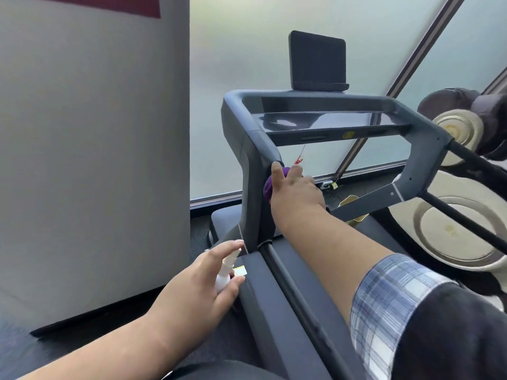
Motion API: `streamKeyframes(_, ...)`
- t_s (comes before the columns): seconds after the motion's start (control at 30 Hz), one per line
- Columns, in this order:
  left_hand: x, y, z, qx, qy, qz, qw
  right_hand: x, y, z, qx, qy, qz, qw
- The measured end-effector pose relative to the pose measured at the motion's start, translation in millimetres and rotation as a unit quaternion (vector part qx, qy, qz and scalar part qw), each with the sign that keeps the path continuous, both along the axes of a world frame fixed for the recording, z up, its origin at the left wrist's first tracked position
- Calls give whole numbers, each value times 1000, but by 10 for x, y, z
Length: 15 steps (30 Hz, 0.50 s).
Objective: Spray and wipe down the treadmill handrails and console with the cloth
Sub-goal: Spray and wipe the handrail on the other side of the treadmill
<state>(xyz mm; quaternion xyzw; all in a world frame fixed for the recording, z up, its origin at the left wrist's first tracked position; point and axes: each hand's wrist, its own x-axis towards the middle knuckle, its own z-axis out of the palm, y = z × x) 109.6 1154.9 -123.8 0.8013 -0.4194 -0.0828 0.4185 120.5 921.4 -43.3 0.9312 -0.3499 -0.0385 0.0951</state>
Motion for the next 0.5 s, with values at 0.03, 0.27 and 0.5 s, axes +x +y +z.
streamKeyframes(0.03,49,6,-5,-1,-3,-1,1000,77,-20,2,4,-6,0,1000)
streamKeyframes(0.27,378,-52,6,-9,-3,-44,999,125,-72,26,34,-60,11,998)
streamKeyframes(0.5,718,-254,-32,-14,14,-116,993,-635,29,15,115,-169,-83,975)
